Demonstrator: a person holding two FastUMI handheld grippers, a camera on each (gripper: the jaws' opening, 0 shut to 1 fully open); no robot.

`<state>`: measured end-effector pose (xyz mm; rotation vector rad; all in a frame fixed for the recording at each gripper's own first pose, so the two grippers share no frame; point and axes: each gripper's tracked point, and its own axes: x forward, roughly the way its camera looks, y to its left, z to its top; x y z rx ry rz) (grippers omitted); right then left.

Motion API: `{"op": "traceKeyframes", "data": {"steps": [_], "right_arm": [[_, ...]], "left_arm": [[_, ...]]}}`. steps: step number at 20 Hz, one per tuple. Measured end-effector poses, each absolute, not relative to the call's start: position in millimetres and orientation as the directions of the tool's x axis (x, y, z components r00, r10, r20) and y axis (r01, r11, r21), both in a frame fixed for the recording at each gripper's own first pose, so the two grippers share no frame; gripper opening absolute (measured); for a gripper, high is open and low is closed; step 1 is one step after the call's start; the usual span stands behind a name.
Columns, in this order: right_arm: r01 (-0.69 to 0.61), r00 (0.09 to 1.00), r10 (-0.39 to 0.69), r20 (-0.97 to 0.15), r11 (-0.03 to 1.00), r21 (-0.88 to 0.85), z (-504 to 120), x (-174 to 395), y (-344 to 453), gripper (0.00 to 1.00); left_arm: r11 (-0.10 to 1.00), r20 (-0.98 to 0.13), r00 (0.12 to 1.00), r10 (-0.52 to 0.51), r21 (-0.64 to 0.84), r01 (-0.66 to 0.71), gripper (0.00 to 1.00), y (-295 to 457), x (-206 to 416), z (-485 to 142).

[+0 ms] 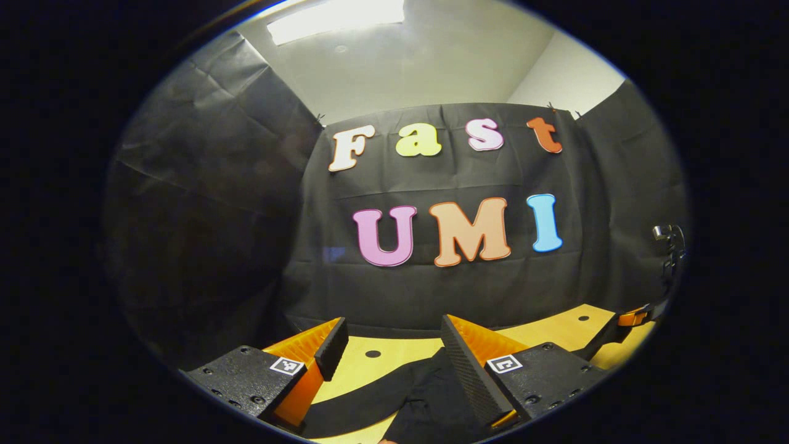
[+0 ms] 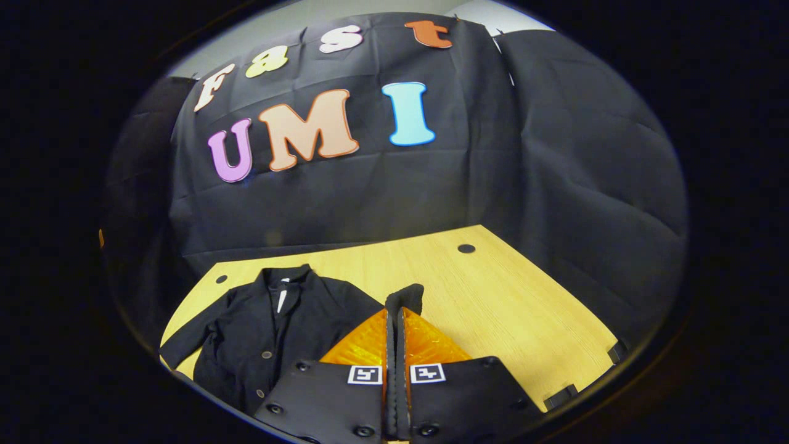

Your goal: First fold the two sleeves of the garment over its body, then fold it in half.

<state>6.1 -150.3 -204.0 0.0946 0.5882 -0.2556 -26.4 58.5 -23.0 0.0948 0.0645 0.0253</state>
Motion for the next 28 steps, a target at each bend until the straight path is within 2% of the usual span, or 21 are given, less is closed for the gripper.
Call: {"op": "traceKeyframes", "data": {"steps": [13,16,18,19,25,28], "right_arm": [[0.091,0.852,-0.078,-0.518,0.996,-0.001,-191.9,68.3,-4.8,0.02],[0.064,0.849,-0.058,-0.525,0.998,-0.006,-195.2,77.5,22.7,0.05],[0.047,0.846,-0.044,-0.532,0.999,-0.009,-199.3,83.8,39.6,0.0],[0.037,0.843,-0.035,-0.537,0.999,-0.008,-200.9,86.1,48.4,0.02],[-0.018,0.823,0.009,-0.567,1.0,-0.01,-220.9,102.7,98.0,0.0],[-0.048,0.803,0.034,-0.595,0.999,-0.008,-236.6,111.1,121.8,0.02]], "left_arm": [[0.987,-0.105,0.985,0.136,0.105,-0.124,0.93,170.7,-31.2,-43.5],[0.986,-0.115,0.983,0.143,0.107,-0.131,0.93,189.4,-28.2,-49.0],[0.986,-0.123,0.982,0.145,0.105,-0.133,0.92,199.4,-26.4,-53.8],[0.985,-0.129,0.981,0.146,0.105,-0.133,0.93,205.2,-25.8,-57.0],[0.983,-0.157,0.974,0.162,0.116,-0.144,0.92,235.1,-19.5,-71.3],[0.979,-0.166,0.97,0.177,0.133,-0.155,0.93,246.8,-17.7,-76.3]]}}
